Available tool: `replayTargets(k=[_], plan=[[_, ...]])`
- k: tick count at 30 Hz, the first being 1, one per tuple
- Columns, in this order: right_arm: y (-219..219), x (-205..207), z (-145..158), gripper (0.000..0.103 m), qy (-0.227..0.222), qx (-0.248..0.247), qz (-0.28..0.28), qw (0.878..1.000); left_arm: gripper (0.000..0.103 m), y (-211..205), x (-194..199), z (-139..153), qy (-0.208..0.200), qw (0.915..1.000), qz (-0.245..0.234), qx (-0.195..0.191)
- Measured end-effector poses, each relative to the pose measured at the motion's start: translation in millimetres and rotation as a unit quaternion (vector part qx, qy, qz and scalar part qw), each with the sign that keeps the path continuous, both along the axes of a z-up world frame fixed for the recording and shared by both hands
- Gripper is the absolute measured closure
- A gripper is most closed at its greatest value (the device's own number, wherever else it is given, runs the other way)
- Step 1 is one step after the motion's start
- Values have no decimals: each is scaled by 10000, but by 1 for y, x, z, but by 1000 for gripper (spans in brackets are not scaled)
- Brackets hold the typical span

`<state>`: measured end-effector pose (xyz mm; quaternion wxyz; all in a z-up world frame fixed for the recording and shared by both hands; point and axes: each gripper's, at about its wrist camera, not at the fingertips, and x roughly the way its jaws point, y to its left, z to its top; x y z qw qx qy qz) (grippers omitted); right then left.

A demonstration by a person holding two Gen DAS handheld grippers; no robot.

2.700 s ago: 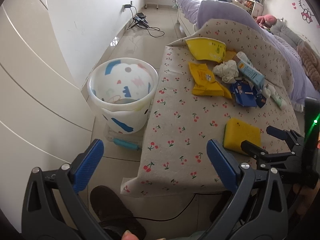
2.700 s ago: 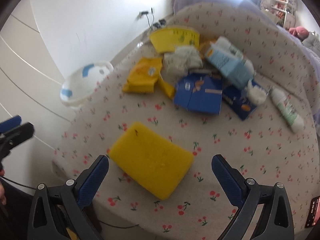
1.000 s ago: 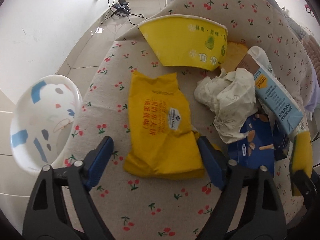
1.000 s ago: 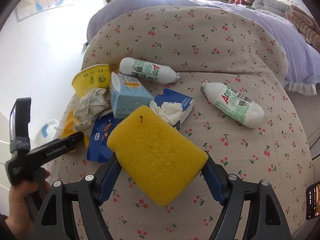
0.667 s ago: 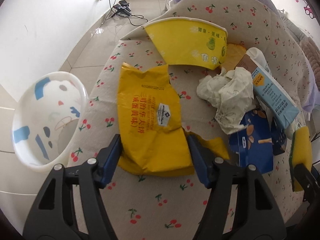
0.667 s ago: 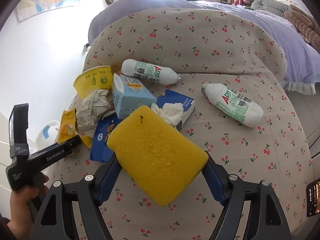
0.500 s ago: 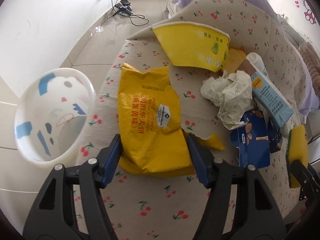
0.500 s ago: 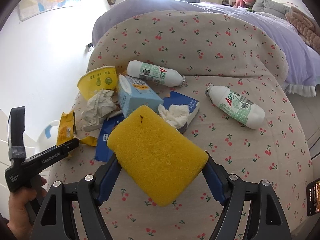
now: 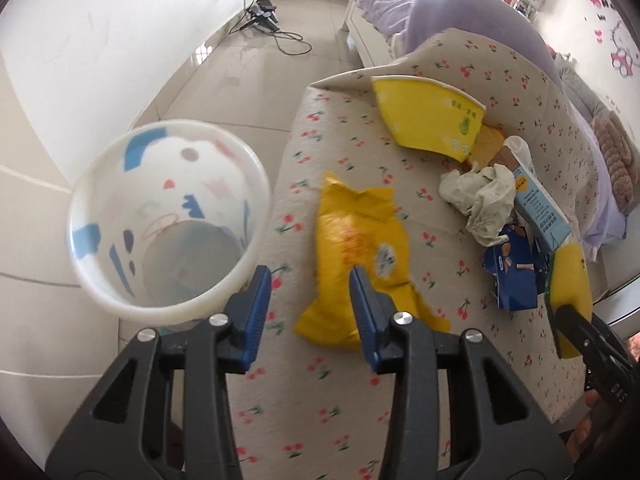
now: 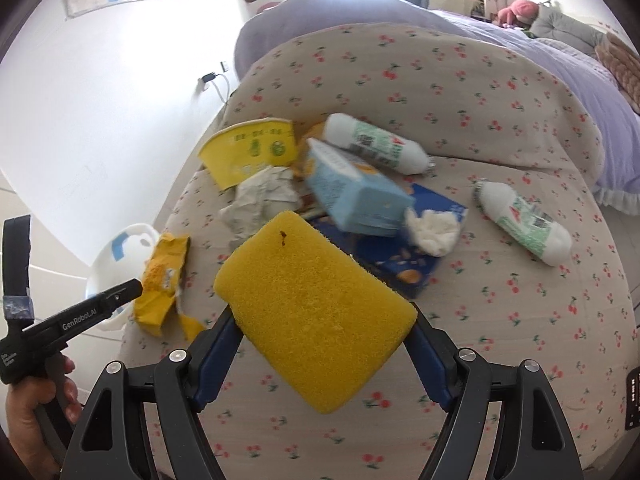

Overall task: Collect trash
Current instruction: 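Grasp the yellow snack bag with the left gripper while the right gripper holds the sponge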

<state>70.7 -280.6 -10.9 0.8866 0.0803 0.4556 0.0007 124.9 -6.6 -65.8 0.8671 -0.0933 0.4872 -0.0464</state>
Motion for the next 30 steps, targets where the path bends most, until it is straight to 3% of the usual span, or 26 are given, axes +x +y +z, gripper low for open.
replayTargets(k=[2,4,5,6,7,13,18,20,25,27,30], plan=[[4,1,-1,22,8,46,16,10000,60,6,-2,0,51,10000,-13,-78],[6,2,-1,22,5,75,0,10000,47,9,-2,0,107,9998,-2,-151],[7,2,0,22,-7,77,-8,10000,31,9,-2,2,80,9998,64,-156],[6,1,0,22,-18,66,-19,10000,22,9,-2,3,20,9998,90,-174],[5,1,-1,22,-22,40,-40,10000,22,7,-1,5,-33,9998,74,-174],[-10,-3,-9,22,99,48,-215,9997,22,-30,12,-2,129,9995,-272,-16],[-16,-6,-10,22,115,46,-260,9996,22,-49,23,-19,434,9971,-320,529],[-17,-7,-10,22,118,44,-260,9996,22,-51,22,-18,367,9967,-283,659],[-17,-7,-11,22,155,43,-267,9995,39,-47,16,-15,335,9967,-335,661],[-15,-7,-11,22,165,54,-244,9996,51,-42,13,-13,356,9975,-308,530],[-8,-7,-9,22,159,63,-168,9997,55,-28,10,-11,426,9986,-245,170]])
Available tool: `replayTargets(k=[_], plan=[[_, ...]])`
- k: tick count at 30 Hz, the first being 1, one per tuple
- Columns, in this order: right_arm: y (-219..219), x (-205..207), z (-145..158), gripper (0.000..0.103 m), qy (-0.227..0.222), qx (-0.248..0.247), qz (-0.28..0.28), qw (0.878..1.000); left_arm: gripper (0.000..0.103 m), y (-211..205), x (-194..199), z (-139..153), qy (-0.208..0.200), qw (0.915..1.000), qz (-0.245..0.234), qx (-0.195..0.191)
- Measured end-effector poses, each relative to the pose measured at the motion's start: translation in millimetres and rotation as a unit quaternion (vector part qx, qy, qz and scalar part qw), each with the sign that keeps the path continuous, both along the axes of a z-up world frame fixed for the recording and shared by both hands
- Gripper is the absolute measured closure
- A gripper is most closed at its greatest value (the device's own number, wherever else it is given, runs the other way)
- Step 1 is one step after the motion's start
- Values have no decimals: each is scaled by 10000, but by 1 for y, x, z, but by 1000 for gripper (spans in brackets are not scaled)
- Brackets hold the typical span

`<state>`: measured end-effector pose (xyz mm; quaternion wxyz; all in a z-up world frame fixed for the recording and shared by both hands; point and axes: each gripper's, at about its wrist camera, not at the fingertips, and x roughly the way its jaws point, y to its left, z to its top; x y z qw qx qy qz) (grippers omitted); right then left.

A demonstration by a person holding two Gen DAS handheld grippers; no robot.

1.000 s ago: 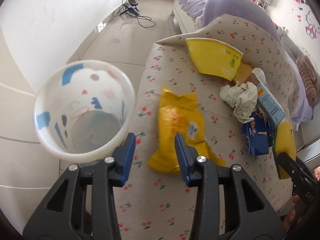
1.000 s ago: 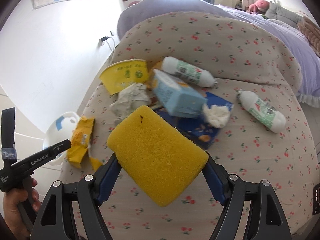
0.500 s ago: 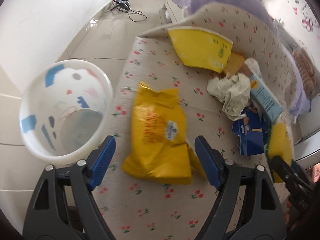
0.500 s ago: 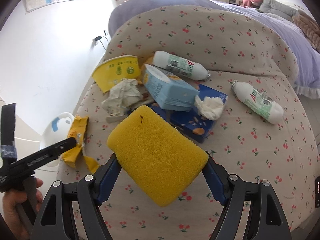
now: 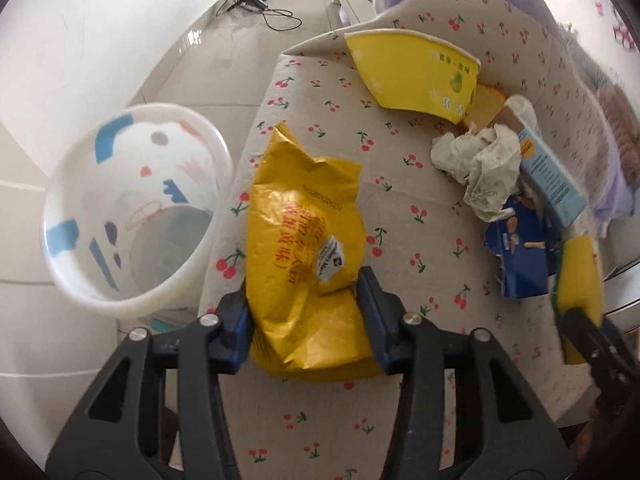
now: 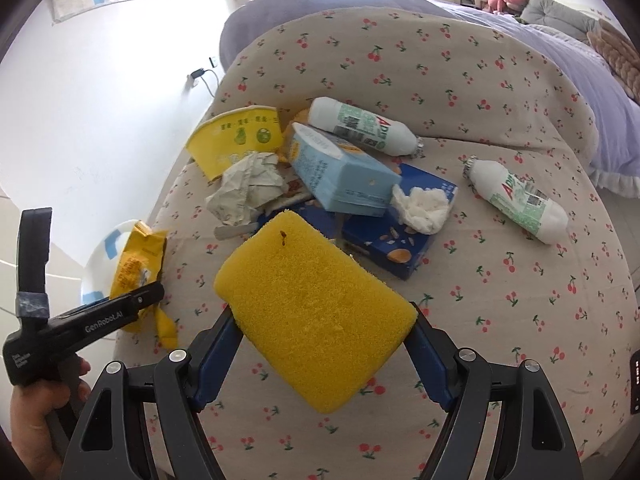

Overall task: Collect trash
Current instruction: 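Carry the snack bag over the wastebasket and open the left gripper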

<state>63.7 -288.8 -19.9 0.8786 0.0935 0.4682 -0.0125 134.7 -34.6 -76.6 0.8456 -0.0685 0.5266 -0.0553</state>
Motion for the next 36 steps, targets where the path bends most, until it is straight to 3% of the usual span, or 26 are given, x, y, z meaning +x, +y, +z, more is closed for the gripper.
replayTargets(k=[7,20,22,24,25,28,32,36], plan=[[19,8,7,22,10,129,173,9998,62,29,-13,15,-94,9995,82,-305],[95,67,15,22,488,812,929,9912,62,110,-3,44,-463,9973,559,-98],[105,78,16,22,551,868,1036,9893,57,119,1,40,-517,9965,640,-121],[114,88,15,22,628,956,1122,9871,26,126,5,37,-517,9957,765,-117],[118,92,15,22,670,1008,1161,9858,21,130,5,36,-507,9951,843,-91],[135,106,10,22,806,1135,1300,9817,17,137,8,33,-329,9944,998,70],[151,121,1,22,941,1187,1372,9789,3,147,4,32,-255,9925,1162,289],[165,133,-10,22,992,1123,1355,9794,1,165,-4,32,-217,9904,1321,331]])
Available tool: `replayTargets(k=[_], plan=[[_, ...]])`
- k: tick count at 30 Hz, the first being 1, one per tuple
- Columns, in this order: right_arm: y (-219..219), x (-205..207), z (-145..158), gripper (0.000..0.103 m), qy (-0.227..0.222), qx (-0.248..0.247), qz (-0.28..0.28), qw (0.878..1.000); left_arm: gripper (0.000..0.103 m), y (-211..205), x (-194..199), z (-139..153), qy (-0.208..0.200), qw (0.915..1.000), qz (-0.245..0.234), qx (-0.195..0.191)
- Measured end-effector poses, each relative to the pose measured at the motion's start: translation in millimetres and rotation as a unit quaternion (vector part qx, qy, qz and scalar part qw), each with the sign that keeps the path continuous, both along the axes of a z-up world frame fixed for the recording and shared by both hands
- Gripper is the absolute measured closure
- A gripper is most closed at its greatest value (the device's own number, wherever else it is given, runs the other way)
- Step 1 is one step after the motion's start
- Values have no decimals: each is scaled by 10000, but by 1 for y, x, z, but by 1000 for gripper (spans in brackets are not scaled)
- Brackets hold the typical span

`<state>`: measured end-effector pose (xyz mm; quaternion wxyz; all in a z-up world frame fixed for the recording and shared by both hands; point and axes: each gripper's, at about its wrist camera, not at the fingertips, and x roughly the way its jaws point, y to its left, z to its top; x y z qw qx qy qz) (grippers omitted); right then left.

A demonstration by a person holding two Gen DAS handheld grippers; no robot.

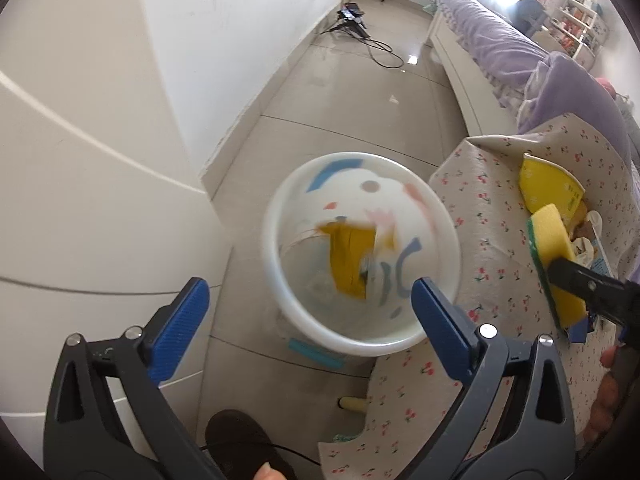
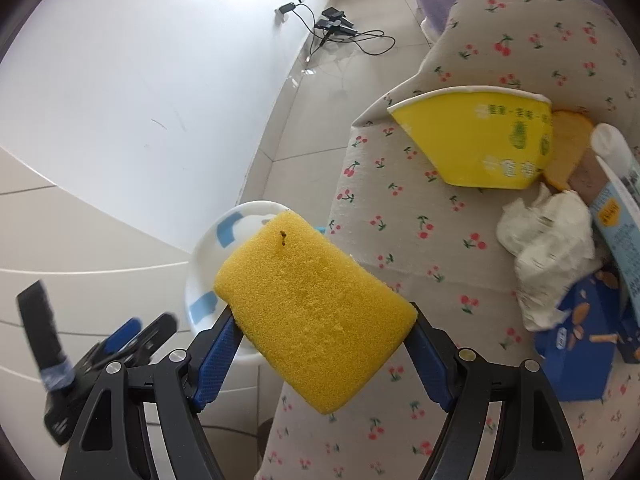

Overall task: Collect trash
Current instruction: 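Carry the snack bag over the wastebasket and open the left gripper, then lower the sponge into the wastebasket and open the right gripper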

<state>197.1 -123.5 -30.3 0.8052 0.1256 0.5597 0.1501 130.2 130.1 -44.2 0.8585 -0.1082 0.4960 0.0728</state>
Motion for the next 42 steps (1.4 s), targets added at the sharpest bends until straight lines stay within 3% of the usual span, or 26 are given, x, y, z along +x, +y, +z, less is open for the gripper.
replayTargets(k=[9,14,18,25,32,42], plan=[[36,21,-22,20,123,100,141,9998,1,26,-14,-3,187,9995,239,-66],[42,31,-24,11,133,738,109,9971,1,34,-20,-2,155,9991,373,-149],[38,36,-20,11,95,968,-2,9953,1,35,-22,-1,129,9989,400,-195],[16,22,-1,11,-65,692,-152,9975,1,28,-23,1,142,9991,317,-234],[-5,-1,22,11,-245,-202,-47,9995,1,9,-24,3,181,9994,81,-266],[-56,-32,45,11,-495,-428,-54,9978,1,-28,-24,18,27,9994,-252,-238]])
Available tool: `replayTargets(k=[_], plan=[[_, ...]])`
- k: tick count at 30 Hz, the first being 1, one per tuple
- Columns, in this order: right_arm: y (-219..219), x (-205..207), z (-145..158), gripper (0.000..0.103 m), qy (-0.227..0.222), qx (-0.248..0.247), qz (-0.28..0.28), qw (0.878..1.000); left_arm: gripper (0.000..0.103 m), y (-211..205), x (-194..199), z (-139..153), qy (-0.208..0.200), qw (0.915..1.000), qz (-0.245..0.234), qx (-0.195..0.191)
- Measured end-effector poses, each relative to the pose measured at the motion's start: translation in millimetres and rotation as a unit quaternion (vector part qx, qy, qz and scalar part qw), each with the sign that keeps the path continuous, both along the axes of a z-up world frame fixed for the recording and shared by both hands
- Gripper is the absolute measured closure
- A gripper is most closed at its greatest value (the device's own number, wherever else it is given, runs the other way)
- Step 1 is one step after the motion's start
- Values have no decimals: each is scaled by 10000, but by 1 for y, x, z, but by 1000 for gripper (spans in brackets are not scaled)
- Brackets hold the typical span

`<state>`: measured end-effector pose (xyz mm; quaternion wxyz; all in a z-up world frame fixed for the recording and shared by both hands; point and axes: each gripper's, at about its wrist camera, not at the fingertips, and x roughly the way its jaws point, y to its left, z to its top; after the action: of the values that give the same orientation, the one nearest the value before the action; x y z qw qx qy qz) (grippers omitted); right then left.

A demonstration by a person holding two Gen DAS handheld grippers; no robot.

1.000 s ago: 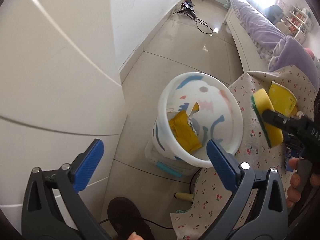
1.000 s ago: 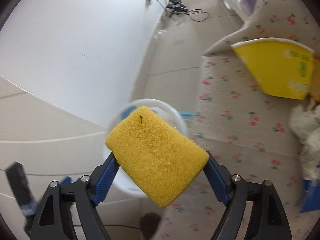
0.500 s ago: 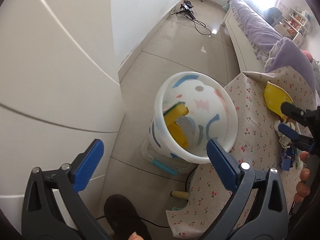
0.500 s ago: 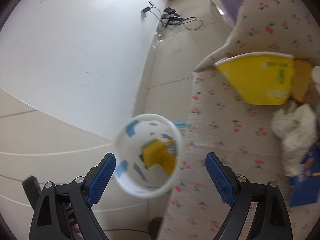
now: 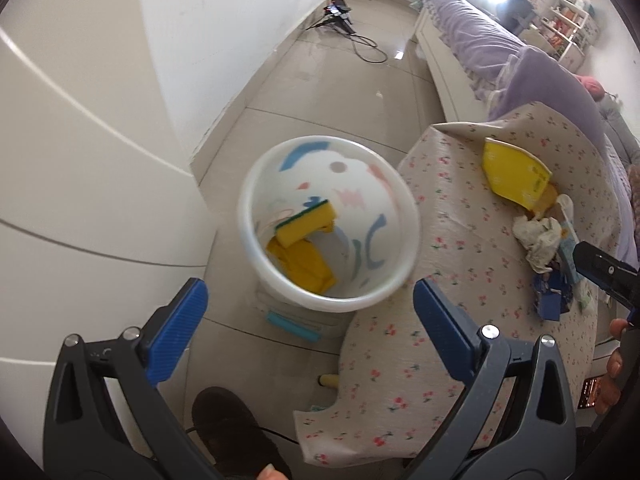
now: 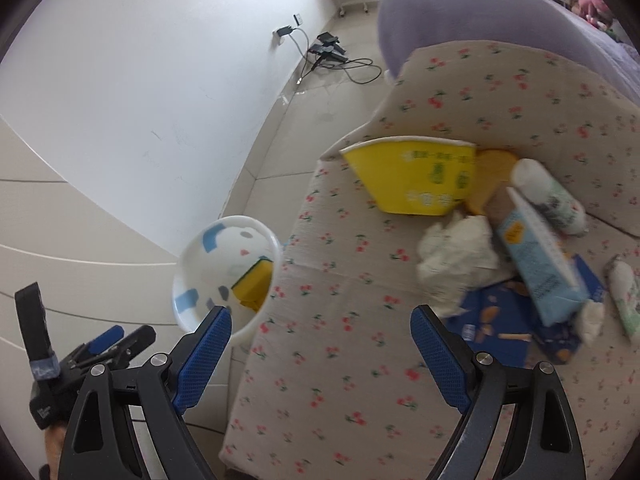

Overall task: Collect trash
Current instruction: 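Lower the sponge into the wastebasket and open the right gripper, then reach the right gripper to the blue milk carton and grasp it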

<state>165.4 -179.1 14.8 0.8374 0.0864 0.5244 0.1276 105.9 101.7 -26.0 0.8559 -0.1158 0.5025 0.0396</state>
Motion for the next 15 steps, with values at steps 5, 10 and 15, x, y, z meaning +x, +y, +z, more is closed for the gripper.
replayTargets(k=[5,10,15], plan=[[-35,-9,7,11,-89,-93,-197,9997,1,-21,1,6,-90,9998,-167,-39],[-71,-13,10,11,-115,-92,-452,9989,1,-45,5,12,-168,9993,-326,-73],[-104,-17,14,11,-126,-46,-686,9976,1,-68,11,11,-176,9988,-442,-107]])
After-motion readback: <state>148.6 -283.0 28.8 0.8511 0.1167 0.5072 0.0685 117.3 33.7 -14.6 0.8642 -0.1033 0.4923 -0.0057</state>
